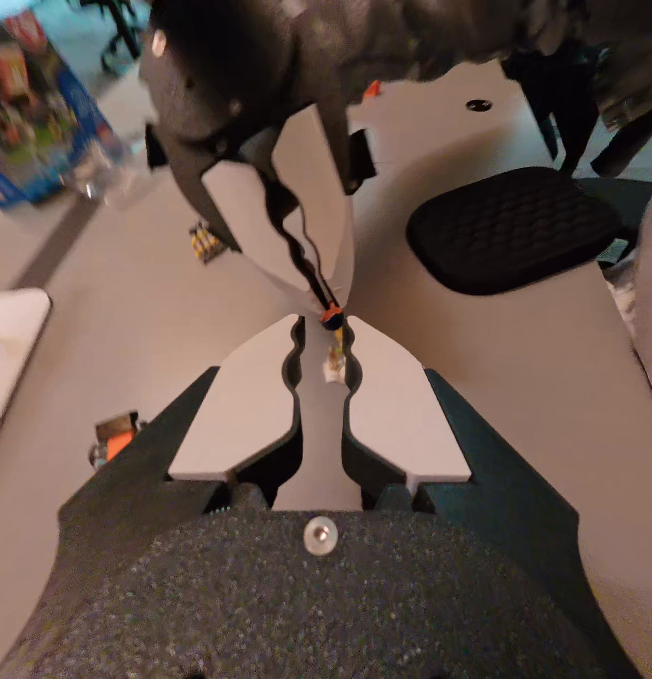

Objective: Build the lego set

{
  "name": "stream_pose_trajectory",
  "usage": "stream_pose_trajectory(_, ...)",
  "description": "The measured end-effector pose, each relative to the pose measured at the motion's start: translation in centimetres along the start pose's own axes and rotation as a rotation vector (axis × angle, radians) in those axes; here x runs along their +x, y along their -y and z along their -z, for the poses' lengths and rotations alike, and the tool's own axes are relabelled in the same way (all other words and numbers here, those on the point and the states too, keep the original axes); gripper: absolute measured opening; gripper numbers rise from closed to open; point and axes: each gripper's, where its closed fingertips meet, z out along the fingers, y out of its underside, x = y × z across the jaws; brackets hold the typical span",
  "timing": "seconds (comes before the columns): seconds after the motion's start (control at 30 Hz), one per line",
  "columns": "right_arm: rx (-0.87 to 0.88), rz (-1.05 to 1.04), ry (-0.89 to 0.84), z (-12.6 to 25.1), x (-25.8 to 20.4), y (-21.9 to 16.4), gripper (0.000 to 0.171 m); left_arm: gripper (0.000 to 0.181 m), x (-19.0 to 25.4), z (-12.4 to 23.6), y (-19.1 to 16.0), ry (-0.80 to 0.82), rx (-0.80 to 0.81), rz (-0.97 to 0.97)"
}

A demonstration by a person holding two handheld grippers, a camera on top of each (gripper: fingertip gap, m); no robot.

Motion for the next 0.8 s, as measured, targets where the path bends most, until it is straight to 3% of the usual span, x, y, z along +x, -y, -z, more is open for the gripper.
stream_pose_trajectory(0.2,0.147,-0.071,0.180,0.0,-5.1,1.6,0.004,0.012,4.1,1.3,3.4,-0.024,0.101,-0.201)
stream_pose_trajectory(0.53,0.256,-0.079,0.362,-0.7,-11.3,2.6,0.004,0.003,10.2,2.5,5.8,-0.167,0.153,-0.250)
stream_pose_trajectory(0.7,0.309,-0.062,0.276,-0.7,-11.6,3.0,0.005,0.000,11.2,2.8,6.3,-0.248,0.145,-0.074)
stream_pose_trajectory(0.8,0.352,-0.010,0.058,-0.4,-10.3,3.2,0.014,0.000,9.8,2.7,5.9,-0.281,0.132,0.138)
